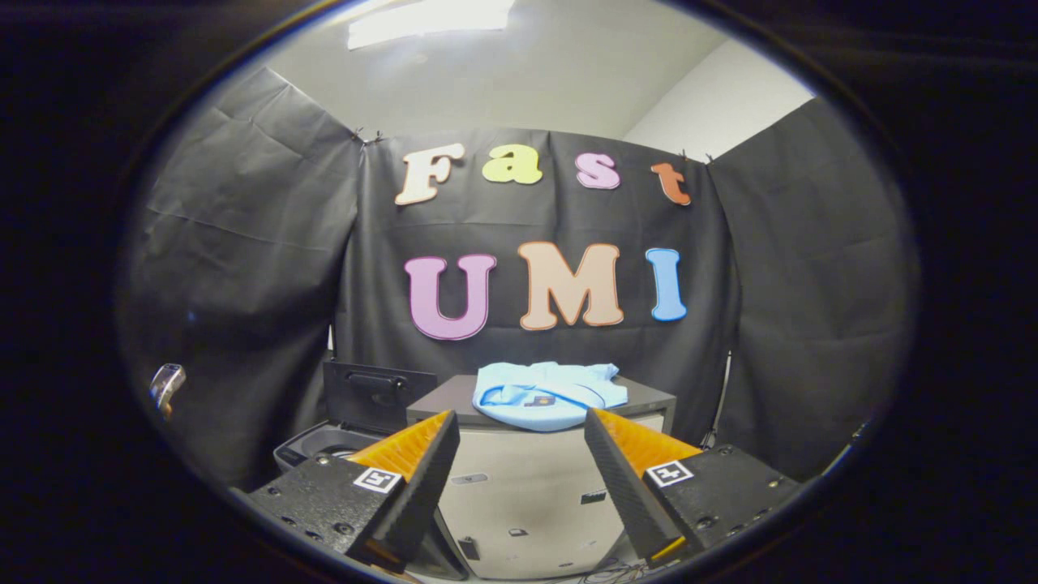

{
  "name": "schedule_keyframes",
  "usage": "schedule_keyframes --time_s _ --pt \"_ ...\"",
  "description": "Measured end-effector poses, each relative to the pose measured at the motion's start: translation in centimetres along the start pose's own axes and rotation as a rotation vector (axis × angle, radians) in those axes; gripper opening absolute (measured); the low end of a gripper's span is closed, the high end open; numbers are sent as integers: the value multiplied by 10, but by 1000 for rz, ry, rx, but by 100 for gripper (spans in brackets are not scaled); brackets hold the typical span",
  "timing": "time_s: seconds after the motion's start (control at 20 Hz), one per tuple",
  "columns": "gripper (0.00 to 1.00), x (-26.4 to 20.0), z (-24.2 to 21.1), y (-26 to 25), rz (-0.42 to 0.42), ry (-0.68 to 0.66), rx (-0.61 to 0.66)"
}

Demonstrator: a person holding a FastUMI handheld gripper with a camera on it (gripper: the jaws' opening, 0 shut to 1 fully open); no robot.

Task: Put the clothes into the washing machine and then close the washing machine lid.

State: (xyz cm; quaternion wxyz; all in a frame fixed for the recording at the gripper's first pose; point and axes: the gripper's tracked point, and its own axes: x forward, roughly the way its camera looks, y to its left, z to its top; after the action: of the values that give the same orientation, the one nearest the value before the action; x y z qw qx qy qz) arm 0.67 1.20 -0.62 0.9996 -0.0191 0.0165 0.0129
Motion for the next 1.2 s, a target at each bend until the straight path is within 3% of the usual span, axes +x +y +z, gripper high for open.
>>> schedule_keyframes --time_s 0.35,0.85,1.2 --pt "95 28 6 5 28 19 -24" --pt "96 119 44 20 86 -9 -70" --pt "97 200 28 11 58 112 -119"
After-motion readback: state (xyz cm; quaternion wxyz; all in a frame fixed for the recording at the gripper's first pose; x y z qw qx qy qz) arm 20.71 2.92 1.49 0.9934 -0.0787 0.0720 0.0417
